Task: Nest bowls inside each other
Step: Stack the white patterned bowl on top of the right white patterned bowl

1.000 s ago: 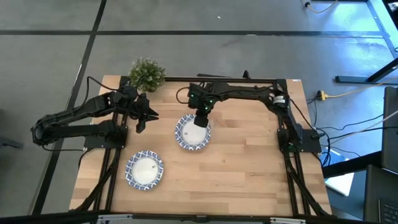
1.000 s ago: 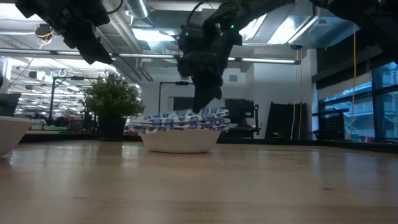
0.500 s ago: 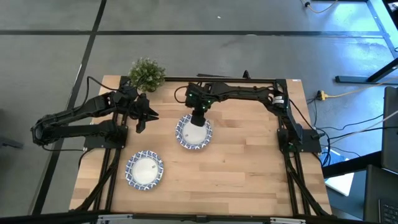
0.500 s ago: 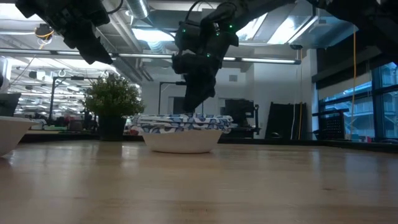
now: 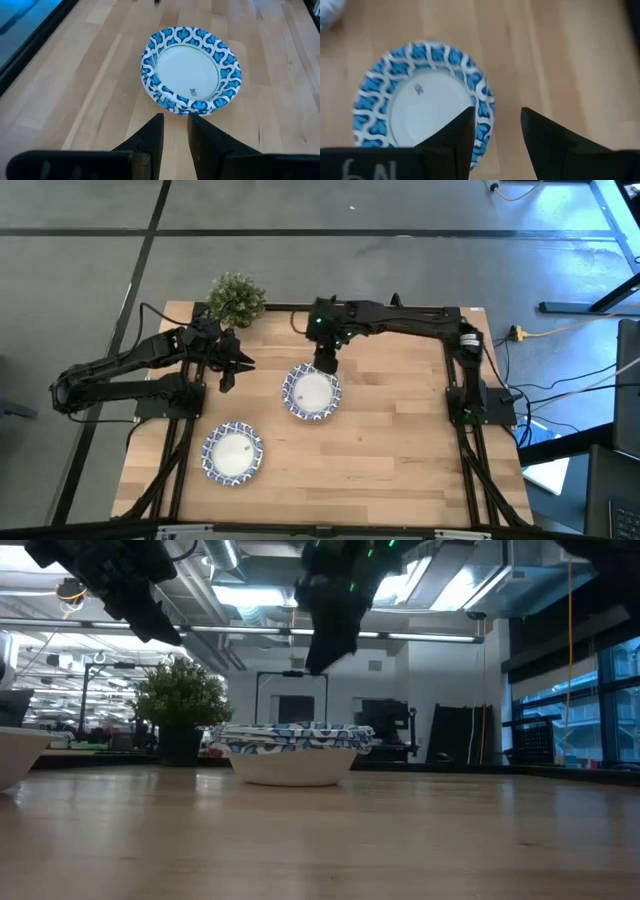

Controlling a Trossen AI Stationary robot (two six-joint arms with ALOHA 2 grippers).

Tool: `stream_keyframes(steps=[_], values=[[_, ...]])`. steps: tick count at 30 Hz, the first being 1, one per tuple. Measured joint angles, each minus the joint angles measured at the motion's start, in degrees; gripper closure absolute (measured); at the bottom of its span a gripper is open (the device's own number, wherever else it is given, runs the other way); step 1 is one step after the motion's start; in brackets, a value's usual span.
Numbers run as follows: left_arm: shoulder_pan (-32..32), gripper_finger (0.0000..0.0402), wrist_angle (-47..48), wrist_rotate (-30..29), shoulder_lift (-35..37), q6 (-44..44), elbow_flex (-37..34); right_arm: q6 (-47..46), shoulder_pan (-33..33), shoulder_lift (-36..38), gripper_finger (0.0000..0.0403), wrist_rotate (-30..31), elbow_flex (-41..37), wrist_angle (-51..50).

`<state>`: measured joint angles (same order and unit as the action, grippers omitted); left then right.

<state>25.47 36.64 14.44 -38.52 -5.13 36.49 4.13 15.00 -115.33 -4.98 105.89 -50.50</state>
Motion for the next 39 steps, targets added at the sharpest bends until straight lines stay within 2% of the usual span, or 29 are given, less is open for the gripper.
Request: stream_keyframes(steps=[9, 12, 16, 28, 34, 39], values=[[0.0, 0.0321, 0.0, 0.0, 0.0, 0.0, 0.0, -1.4, -0.4, 12.4, 0.0243, 1.1, -2.6, -0.2], [0.0, 0.0321, 0.0, 0.0, 0.0, 0.0, 0.0, -2.4, -1.1, 16.7, 0.0243, 5.0, -7.2, 0.2], [0.0, 0.0321, 0.0, 0.0, 0.0, 0.0, 0.0, -5.6, -2.3, 24.2, 0.0243, 9.7, -17.9, 5.3], [0.0, 0.0321, 0.0, 0.0, 0.0, 0.0, 0.0, -19.0, -9.0, 44.8, 0.0243, 10.0, -54.8, 37.4], [0.0, 0.0321, -0.2, 0.0, 0.0, 0.0, 0.0, -22.4, -13.5, 48.8, 0.0243, 11.2, -68.3, 55.2], [0.0, 0.0321, -0.1, 0.8, 0.0, 0.4, 0.0, -27.5, -16.9, 49.1, 0.0243, 16.9, -75.5, 61.5]])
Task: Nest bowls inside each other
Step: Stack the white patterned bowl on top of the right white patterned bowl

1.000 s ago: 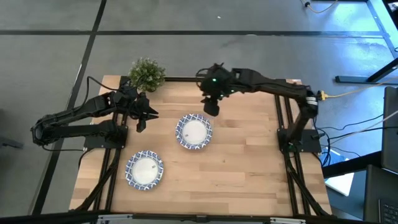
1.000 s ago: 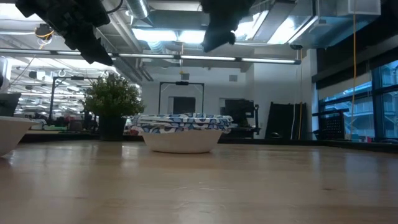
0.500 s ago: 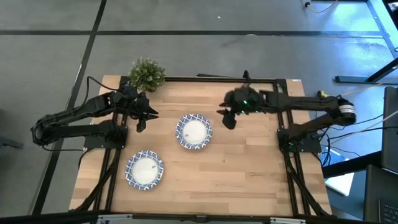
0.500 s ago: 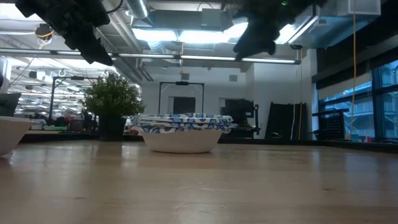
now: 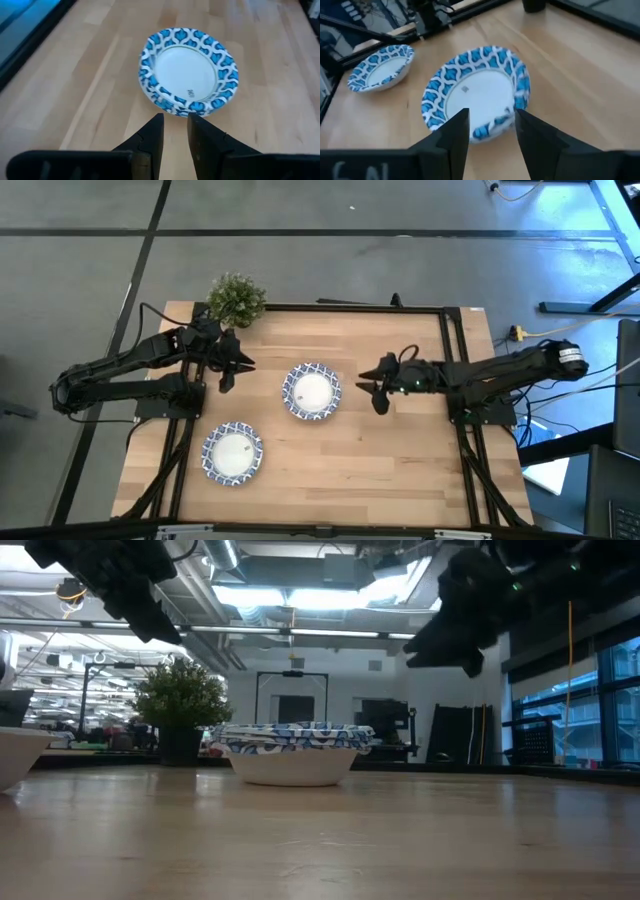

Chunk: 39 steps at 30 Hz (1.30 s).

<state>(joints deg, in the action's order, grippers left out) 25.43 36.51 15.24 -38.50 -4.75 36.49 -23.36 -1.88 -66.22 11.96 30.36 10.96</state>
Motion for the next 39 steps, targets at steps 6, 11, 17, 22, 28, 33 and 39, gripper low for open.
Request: stream_keyframes(steps=[6, 11, 17, 22, 28, 33, 39], values=[[0.0, 0.0321, 2.7, 5.8, 0.0, -0.1, 0.0, -4.6, -4.0, 0.0, 0.0243, 3.8, -5.1, 7.2], [-2.1, 0.0321, 2.5, 8.2, -0.2, -0.4, 0.0, -4.7, -5.4, 0.0, 0.0243, 6.4, -5.5, 8.2], [-5.1, 0.032, 0.0, 7.6, -0.8, 6.4, 0.0, -4.7, -5.3, 0.0, 0.0243, 6.5, -5.5, 8.2], [-7.1, 0.032, 2.5, 8.8, -0.9, 12.5, 0.0, -4.7, -5.3, 0.0, 0.0243, 6.5, -5.5, 8.1], [-10.3, 0.032, 4.3, 13.7, -1.2, 20.4, 0.0, -4.7, -5.3, 0.0, 0.0243, 6.6, -5.5, 8.3], [-13.9, 0.0321, 4.9, 14.3, -1.3, 23.5, 0.1, -4.6, -5.3, 0.0, 0.0243, 6.6, -5.5, 8.6], [-16.7, 0.0332, 15.8, 7.6, -3.3, 22.2, 9.0, -3.3, -5.3, 0.0, 0.0243, 6.6, -5.5, 8.6]])
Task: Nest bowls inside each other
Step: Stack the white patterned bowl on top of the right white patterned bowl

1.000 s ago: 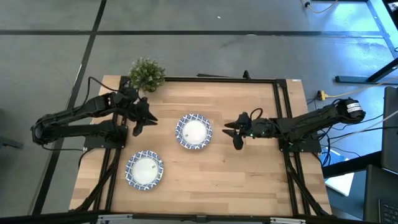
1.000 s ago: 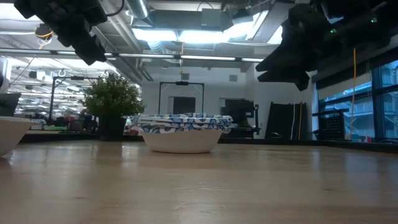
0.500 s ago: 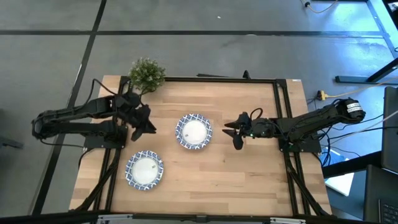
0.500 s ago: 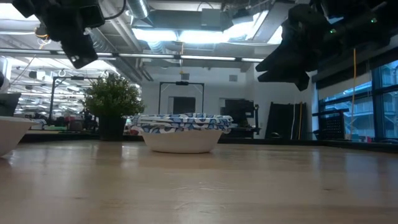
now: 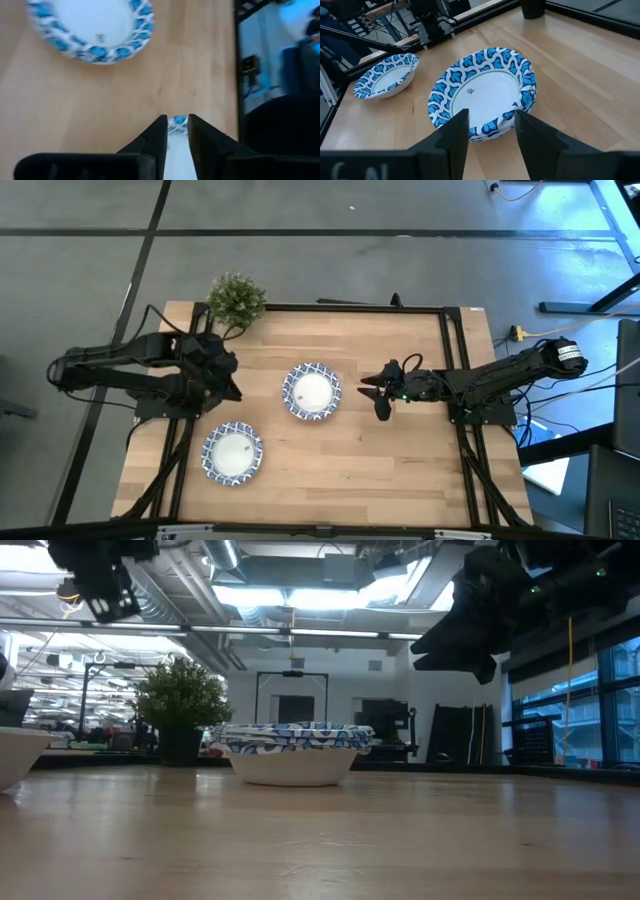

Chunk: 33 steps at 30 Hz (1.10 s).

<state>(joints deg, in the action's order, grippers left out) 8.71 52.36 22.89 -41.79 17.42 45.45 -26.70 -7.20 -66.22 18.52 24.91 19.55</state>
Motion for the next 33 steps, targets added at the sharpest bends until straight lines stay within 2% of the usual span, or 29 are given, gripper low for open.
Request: stream_keyframes(steps=[2, 6, 10, 16, 21, 25, 33], values=[[-0.5, 0.0338, 4.2, -2.3, -1.5, -1.2, 4.3, 0.0, 0.0, 0.0, 0.0243, 0.0, 0.0, 0.0], [-1.0, 0.0351, 11.1, -3.0, -4.9, -1.2, 9.6, -0.1, 0.0, 0.0, 0.0243, 0.0, 0.0, 0.0], [-1.7, 0.0363, 15.6, -2.7, -8.5, 1.4, 10.1, 0.0, 0.0, 0.0, 0.0243, 0.0, 0.0, 0.0], [-3.7, 0.0368, 16.9, -6.0, -15.1, 2.1, 10.1, 0.0, 0.0, 0.0, 0.0243, 0.0, 0.0, 0.0], [-5.5, 0.0356, 19.0, -11.1, -20.8, 3.4, 10.1, 0.1, 0.0, 0.0, 0.0243, 0.0, 0.0, 0.0], [-8.1, 0.0335, 22.0, -11.3, -25.5, 1.2, 10.0, 0.2, 0.0, 0.0, 0.0243, 0.0, 0.0, -0.1], [-15.7, 0.0298, 21.5, -13.2, -32.1, -5.6, 10.0, 0.3, 0.0, 0.0, 0.0243, -0.1, 0.0, -0.2]])
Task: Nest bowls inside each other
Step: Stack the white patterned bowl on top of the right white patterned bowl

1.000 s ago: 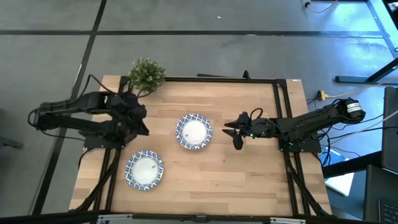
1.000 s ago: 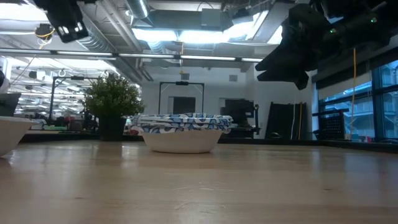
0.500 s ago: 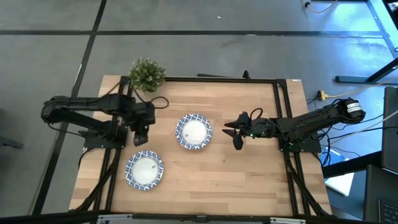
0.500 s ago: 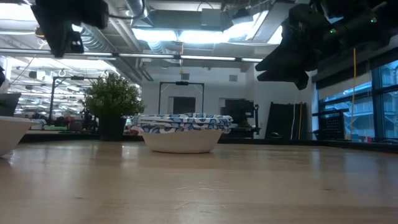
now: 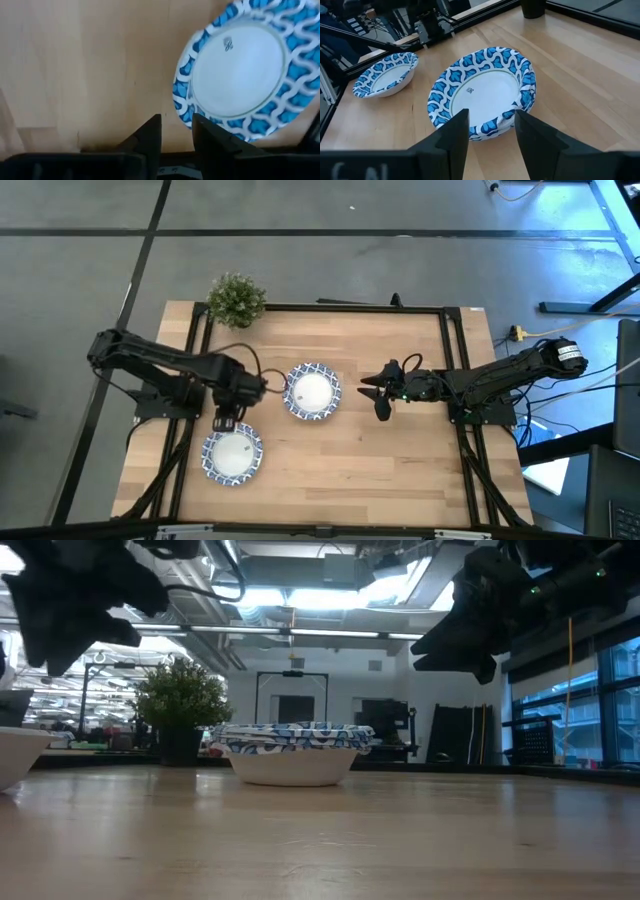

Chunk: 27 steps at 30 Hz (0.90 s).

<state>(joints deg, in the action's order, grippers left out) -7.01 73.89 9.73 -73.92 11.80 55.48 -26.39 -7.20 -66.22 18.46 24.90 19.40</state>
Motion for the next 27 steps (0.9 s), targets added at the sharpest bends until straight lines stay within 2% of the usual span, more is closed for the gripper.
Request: stream_keyframes(steps=[5, 11, 27], values=[[-4.5, 0.0297, -1.9, -0.6, -2.9, -4.5, 0.0, 0.0, 0.0, 0.0, 0.0243, 0.0, 0.0, 0.0], [-8.4, 0.0299, -10.8, -1.9, -5.3, -6.4, 0.0, -0.1, 0.0, 0.0, 0.0243, 0.0, 0.0, 0.0], [-10.1, 0.03, -17.1, -2.7, -13.0, -9.4, 0.0, -0.1, 0.0, 0.0, 0.0243, -0.5, 0.0, 0.1]])
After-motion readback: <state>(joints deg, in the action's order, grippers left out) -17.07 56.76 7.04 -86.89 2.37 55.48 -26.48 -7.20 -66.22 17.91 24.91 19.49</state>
